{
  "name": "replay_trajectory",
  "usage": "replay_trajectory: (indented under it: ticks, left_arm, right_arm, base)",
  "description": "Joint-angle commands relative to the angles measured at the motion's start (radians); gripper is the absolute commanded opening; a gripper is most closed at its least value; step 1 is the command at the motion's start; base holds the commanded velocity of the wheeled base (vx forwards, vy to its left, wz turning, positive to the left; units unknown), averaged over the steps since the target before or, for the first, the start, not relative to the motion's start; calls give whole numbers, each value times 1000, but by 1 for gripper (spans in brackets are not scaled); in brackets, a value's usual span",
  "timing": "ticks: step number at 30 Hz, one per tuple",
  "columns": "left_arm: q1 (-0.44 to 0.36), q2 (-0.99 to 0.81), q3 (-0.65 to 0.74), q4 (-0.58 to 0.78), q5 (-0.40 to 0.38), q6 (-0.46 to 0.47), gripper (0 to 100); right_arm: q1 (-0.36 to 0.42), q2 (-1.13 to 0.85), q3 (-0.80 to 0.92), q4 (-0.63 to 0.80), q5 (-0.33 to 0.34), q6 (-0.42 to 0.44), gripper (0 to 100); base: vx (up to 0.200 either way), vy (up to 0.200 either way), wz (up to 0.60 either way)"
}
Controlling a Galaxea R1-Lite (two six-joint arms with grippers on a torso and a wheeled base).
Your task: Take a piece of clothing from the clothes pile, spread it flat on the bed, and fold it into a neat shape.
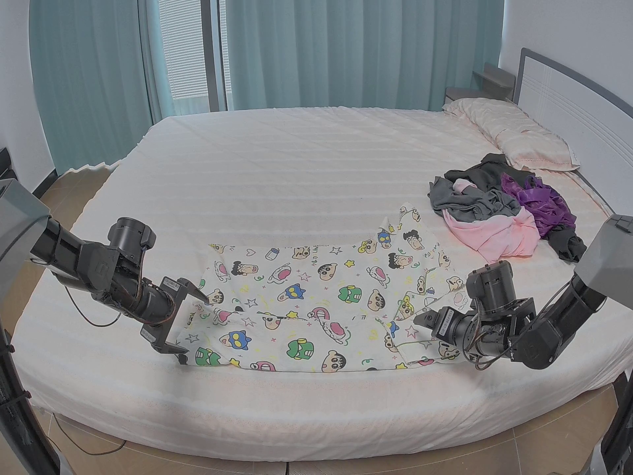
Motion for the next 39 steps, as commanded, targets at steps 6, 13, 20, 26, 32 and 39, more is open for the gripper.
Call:
replay_trajectory:
  ticks: [6, 13, 20, 26, 32, 39]
  left_arm:
    - [-1, 0, -1, 1, 0, 1, 100]
    - [-1, -1, 4, -1, 0, 1, 100]
    - [-3, -3, 7, -1, 0, 3, 100]
    - [-3, -3, 7, -1, 0, 3, 100]
    - [-3, -3, 7, 1, 1, 3, 100]
    - [-3, -3, 7, -1, 1, 4, 100]
  right_arm:
    - [-16, 57, 76, -68, 0, 2, 100]
    - [-14, 20, 122, -137, -3, 2, 100]
    - [-6, -60, 234, -143, -49, 45, 100]
    - [-14, -64, 282, -148, -89, 141, 100]
    - [-17, -57, 277, -224, -114, 160, 100]
    - [-25, -43, 268, -231, -114, 158, 100]
  base:
    - [0, 0, 0]
    - [0, 0, 0]
    - [0, 0, 0]
    - [0, 0, 0]
    - [0, 0, 0]
    - [0, 0, 0]
